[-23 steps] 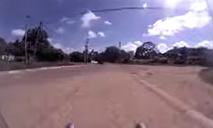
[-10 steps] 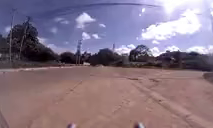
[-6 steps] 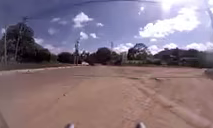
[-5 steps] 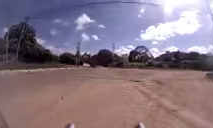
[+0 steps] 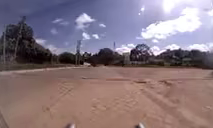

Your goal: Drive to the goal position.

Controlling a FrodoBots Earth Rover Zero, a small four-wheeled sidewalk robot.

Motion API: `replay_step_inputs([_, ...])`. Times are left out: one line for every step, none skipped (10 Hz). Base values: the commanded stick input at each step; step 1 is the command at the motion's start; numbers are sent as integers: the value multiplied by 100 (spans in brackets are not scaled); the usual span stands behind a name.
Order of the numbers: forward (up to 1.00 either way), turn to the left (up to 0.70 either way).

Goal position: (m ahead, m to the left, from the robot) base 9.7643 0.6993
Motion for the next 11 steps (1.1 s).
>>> replay_step_inputs([100, 0])
replay_step_inputs([100, -27])
replay_step_inputs([100, -14])
replay_step_inputs([100, -3])
replay_step_inputs([100, 0])
replay_step_inputs([100, 0])
replay_step_inputs([100, 0])
replay_step_inputs([100, 0])
replay_step_inputs([100, 0])
replay_step_inputs([100, 0])
replay_step_inputs([100, 0])
